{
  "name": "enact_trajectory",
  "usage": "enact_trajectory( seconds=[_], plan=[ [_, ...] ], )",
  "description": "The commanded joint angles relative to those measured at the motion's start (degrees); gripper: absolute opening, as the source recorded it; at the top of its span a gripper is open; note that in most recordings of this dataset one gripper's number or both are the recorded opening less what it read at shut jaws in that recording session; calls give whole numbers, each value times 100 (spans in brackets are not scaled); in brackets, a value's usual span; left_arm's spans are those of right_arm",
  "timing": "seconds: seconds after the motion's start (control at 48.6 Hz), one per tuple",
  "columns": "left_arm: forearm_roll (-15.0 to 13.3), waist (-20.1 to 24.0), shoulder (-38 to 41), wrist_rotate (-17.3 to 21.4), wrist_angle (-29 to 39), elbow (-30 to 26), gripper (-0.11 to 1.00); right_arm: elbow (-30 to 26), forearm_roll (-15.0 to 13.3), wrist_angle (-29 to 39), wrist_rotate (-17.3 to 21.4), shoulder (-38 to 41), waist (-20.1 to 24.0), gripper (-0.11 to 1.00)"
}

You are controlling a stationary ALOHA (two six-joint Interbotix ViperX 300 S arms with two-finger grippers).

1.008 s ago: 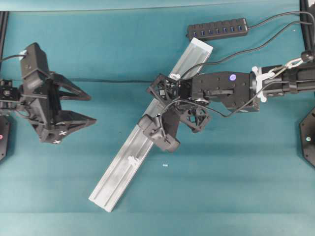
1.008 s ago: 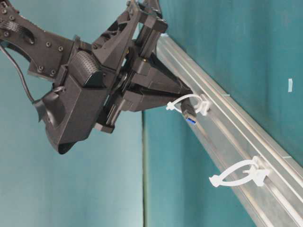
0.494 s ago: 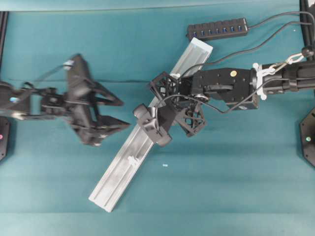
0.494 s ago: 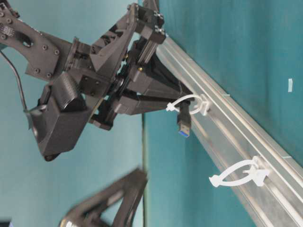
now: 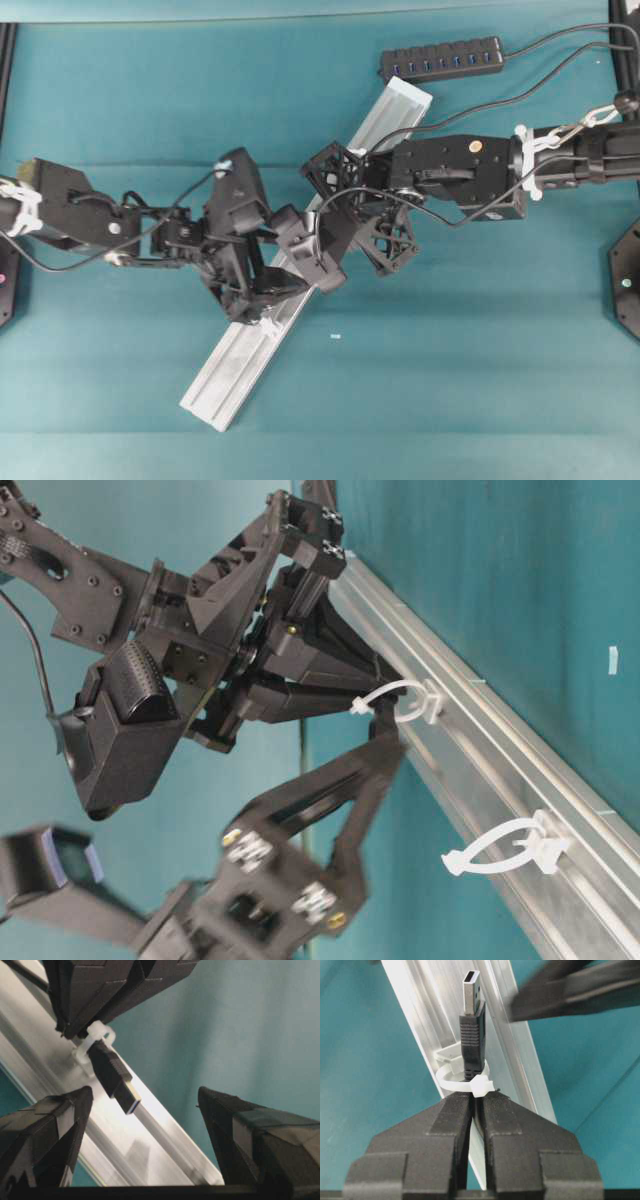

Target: Pass the USB cable through three rings with both arms.

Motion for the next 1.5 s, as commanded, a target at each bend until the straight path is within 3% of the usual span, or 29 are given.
enact_trajectory(
  seconds=[0.0,0.247,0.329,0.597,0.761,1.193,1.276,1.481],
  plan=[
    [18,0,9,35,-18,-141,92,-26,26,-18,105,-26,0,8],
    [18,26,26,62,-9,-141,91,-26,35,-18,105,-18,0,8],
    [18,26,35,79,-26,-149,85,-26,35,-26,97,-18,0,8],
    [18,26,53,563,-9,-149,24,-26,35,-53,97,-26,0,8],
    [18,26,53,826,62,-176,23,-26,35,-79,97,-18,0,8],
    [18,18,44,800,88,-193,21,26,35,-44,132,-35,9,9],
    [18,9,35,791,88,-185,20,26,35,35,158,-44,9,24],
    [18,0,18,747,158,-141,18,26,26,97,439,-132,0,81]
  ],
)
